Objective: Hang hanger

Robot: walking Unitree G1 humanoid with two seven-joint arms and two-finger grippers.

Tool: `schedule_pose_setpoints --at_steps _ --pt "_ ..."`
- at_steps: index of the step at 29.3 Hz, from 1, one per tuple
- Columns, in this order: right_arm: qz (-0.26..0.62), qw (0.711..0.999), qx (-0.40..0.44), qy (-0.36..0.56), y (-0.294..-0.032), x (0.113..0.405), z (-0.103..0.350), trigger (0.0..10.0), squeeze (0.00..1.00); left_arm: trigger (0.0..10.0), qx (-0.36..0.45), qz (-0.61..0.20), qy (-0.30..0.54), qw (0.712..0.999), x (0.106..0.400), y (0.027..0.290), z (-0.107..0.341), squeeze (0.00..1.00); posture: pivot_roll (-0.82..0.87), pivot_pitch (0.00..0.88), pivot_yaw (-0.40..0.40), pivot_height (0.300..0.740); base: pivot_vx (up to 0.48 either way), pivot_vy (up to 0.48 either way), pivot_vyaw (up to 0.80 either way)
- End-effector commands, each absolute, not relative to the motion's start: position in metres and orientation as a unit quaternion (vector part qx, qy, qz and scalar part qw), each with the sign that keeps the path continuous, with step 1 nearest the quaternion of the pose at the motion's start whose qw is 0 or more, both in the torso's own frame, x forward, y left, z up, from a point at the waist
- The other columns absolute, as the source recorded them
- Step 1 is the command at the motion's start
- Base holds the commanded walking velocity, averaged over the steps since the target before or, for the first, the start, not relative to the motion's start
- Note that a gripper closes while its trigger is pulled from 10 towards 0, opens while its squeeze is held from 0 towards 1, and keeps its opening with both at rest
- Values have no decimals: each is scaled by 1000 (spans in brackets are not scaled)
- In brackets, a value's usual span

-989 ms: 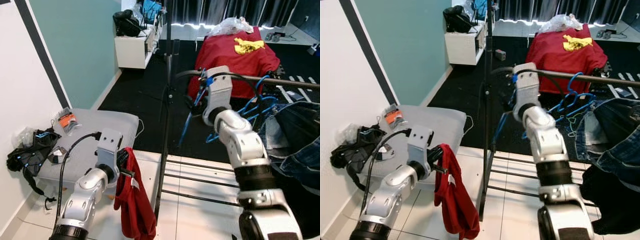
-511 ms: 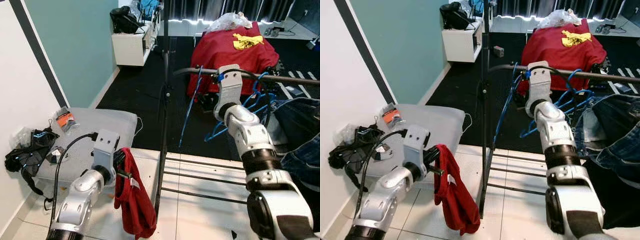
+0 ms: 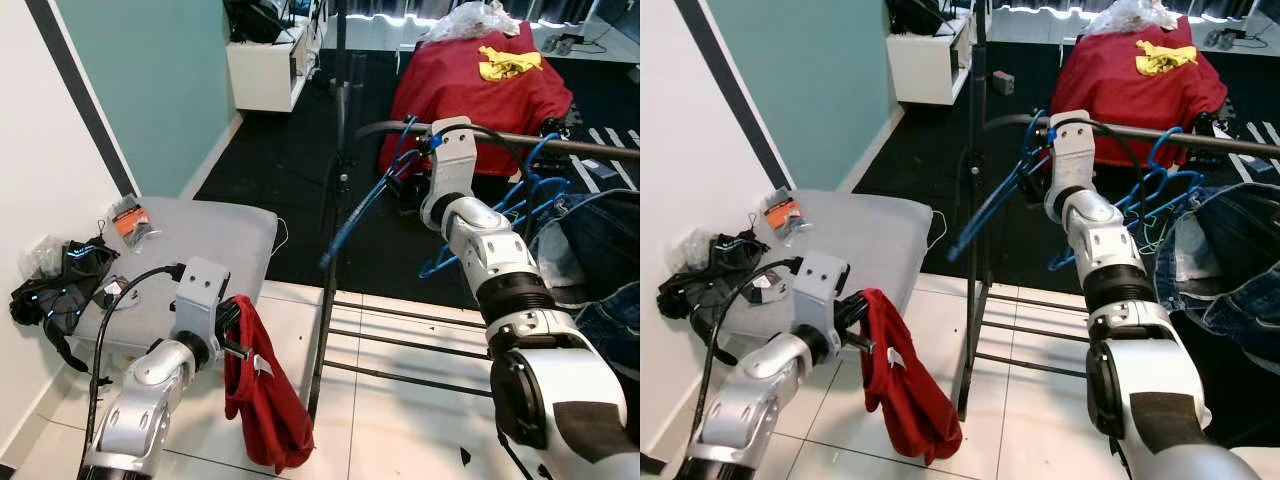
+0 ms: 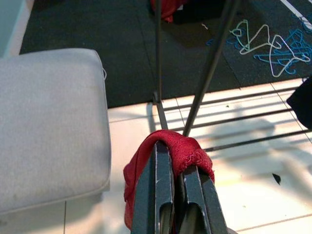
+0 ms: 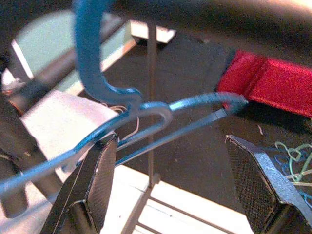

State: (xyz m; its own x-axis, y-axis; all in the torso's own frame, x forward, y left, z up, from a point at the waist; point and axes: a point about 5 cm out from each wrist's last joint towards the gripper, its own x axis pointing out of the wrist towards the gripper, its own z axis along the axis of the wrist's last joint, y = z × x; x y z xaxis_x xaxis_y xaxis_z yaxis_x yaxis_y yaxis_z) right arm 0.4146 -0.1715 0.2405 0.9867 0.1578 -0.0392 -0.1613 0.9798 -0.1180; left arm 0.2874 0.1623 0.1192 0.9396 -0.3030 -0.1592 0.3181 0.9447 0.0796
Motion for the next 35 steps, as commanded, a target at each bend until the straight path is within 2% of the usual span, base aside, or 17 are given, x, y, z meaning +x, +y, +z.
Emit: schedule_pose_setpoints --at_steps 1,6,8,9,10,13,21,26,30,35 --pt "91 994 -62 8 -165 416 243 10000 0 10000 55 -154 69 984 284 166 123 0 74 132 9 740 0 0 0" --pt "92 994 -66 2 -162 418 246 10000 0 10000 58 -162 71 983 281 165 123 0 82 130 14 740 0 0 0" --pt "88 994 -66 -2 -162 418 248 8784 0 10000 61 -166 69 982 282 164 125 0 81 128 20 740 0 0 0" --pt "88 994 -66 -2 -162 418 248 8784 0 10000 61 -166 69 982 282 164 125 0 81 128 20 740 0 0 0" --pt "87 994 -66 -2 -163 419 248 10000 0 10000 62 -167 69 981 283 165 126 0 80 127 21 740 0 0 0" --pt "87 994 -67 -3 -163 418 248 10000 0 10000 63 -169 69 981 284 164 126 0 75 125 23 740 0 0 0" --pt "99 991 -86 -31 -157 393 231 10000 0 10000 55 -179 74 980 284 155 122 0 29 108 39 740 0 0 0" --pt "69 991 -102 -43 -165 368 234 10000 0 10000 47 -192 74 977 288 148 121 0 -2 94 62 740 0 0 0" --pt "29 993 -99 -63 -166 345 252 10000 0 10000 47 -201 72 976 294 143 121 0 -13 82 67 740 0 0 0" --pt "8 993 -96 -68 -167 337 255 10000 0 10000 46 -201 70 976 295 142 122 0 -11 80 63 740 0 0 0"
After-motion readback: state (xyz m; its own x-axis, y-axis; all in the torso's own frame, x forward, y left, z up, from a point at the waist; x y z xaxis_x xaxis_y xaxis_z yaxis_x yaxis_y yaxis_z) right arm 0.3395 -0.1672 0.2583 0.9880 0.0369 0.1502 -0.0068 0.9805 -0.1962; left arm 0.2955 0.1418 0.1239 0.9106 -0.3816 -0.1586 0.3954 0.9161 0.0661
